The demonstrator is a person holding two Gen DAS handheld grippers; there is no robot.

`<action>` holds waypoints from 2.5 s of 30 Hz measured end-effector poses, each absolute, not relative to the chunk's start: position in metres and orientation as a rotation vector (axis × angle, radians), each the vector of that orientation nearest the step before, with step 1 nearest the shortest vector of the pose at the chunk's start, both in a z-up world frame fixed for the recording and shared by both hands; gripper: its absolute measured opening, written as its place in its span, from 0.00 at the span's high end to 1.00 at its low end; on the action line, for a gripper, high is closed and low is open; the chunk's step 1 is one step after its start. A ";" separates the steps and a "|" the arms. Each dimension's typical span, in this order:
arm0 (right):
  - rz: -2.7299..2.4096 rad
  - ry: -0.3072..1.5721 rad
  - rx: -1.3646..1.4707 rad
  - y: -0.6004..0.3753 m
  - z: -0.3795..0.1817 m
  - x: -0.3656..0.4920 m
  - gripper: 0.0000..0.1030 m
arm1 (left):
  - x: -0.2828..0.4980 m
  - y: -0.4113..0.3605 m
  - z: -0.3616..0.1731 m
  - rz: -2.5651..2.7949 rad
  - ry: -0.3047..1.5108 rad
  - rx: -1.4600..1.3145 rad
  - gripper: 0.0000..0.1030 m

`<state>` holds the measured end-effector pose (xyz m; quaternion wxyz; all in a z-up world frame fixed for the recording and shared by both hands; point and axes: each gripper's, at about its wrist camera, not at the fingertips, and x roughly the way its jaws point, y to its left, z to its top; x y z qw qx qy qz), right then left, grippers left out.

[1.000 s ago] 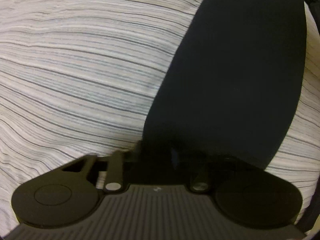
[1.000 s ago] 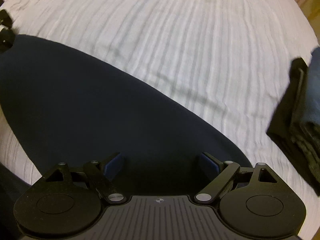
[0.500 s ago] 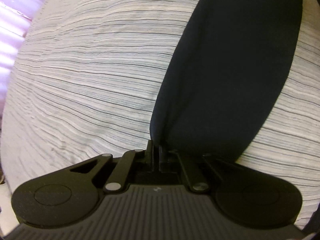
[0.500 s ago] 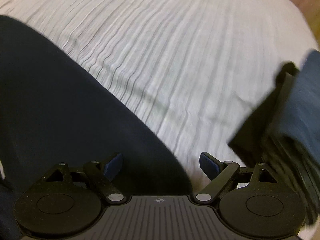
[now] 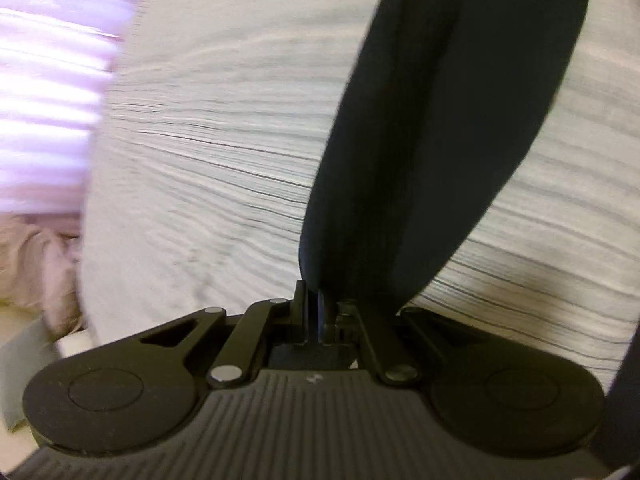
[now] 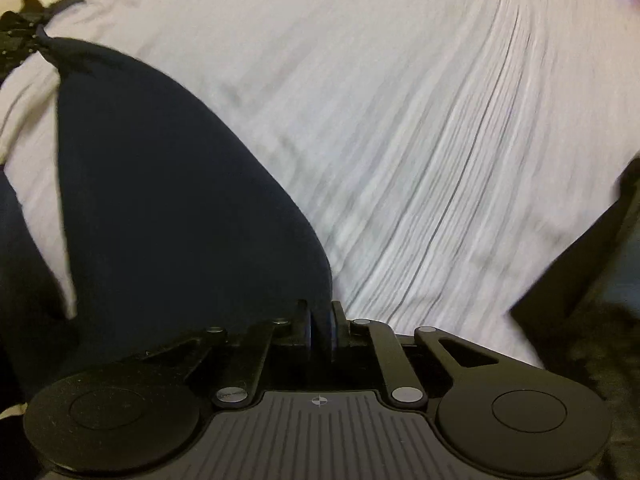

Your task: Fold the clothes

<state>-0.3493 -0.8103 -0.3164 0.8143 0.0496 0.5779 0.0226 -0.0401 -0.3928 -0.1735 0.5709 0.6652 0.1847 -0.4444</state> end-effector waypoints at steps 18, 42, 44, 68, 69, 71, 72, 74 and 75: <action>-0.146 1.274 -0.148 -0.554 -0.326 -0.577 0.93 | -0.253 -0.174 -0.242 -1.033 0.698 1.460 0.98; -0.428 1.431 0.042 -0.554 -0.332 -0.544 0.93 | -0.282 -0.125 -0.256 -0.924 0.168 1.553 0.98; -0.450 1.431 0.042 -0.557 -0.332 -0.545 0.93 | -0.284 -0.126 -0.229 -0.829 -0.001 1.431 0.98; -0.772 0.792 0.891 -0.594 -0.309 -0.649 0.42 | -0.289 -0.151 -0.212 -1.054 0.694 1.526 0.91; -0.798 0.733 0.949 -0.594 -0.311 -0.658 0.42 | -0.288 -0.158 -0.205 -1.057 0.693 1.530 0.91; -0.838 0.627 1.046 -0.602 -0.317 -0.670 0.42 | -0.287 -0.180 -0.196 -1.065 0.671 1.542 0.91; -0.854 0.580 1.082 -0.606 -0.320 -0.674 0.42 | -0.284 -0.192 -0.192 -1.072 0.660 1.549 0.91; -0.895 0.500 1.127 -0.610 -0.321 -0.681 0.42 | -0.282 -0.220 -0.191 -1.096 0.618 1.557 0.91; -0.920 0.455 1.132 -0.612 -0.320 -0.684 0.42 | -0.281 -0.234 -0.191 -1.109 0.596 1.561 0.91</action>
